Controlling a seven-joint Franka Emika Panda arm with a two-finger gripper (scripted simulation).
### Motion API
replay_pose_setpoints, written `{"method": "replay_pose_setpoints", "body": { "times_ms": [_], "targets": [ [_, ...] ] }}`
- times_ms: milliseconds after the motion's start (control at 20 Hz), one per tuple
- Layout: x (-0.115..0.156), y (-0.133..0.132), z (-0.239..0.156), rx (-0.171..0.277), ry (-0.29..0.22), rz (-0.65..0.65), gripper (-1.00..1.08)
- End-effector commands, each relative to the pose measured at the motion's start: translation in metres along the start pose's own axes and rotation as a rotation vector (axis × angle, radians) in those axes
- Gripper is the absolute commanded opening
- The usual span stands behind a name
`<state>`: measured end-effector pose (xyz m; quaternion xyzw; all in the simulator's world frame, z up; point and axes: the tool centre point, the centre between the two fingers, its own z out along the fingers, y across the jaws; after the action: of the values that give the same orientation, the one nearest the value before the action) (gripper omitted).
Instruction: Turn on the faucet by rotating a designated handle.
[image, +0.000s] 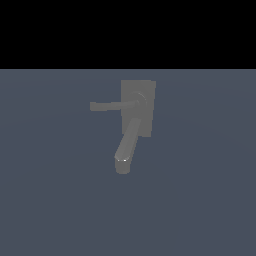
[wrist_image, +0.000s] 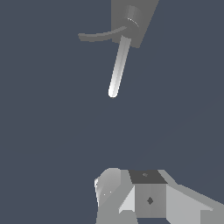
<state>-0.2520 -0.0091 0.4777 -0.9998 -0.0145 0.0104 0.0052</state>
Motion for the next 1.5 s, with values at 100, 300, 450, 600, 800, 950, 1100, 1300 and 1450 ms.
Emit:
{"method": "replay_pose_setpoints", "body": {
  "times_ms": [100,300,450,600,800,950,1100,1300,1450],
  "targets": [
    [0.0,0.0,-0.001,-0.004,0.003,0.001,-1.0],
    [0.001,0.003,-0.006,-0.038,0.024,0.011,-1.0],
    [0.003,0.007,-0.013,-0.085,0.054,0.025,-1.0],
    [0.005,0.011,-0.024,-0.152,0.097,0.043,-1.0],
    [0.008,0.018,-0.046,-0.271,0.173,0.075,-1.0],
    [0.011,0.021,-0.067,-0.383,0.244,0.102,-1.0],
    [0.012,0.022,-0.093,-0.511,0.323,0.13,-1.0],
    [0.013,0.017,-0.128,-0.683,0.427,0.158,-1.0],
    [0.014,0.008,-0.154,-0.814,0.502,0.172,-1.0]
  ]
}}
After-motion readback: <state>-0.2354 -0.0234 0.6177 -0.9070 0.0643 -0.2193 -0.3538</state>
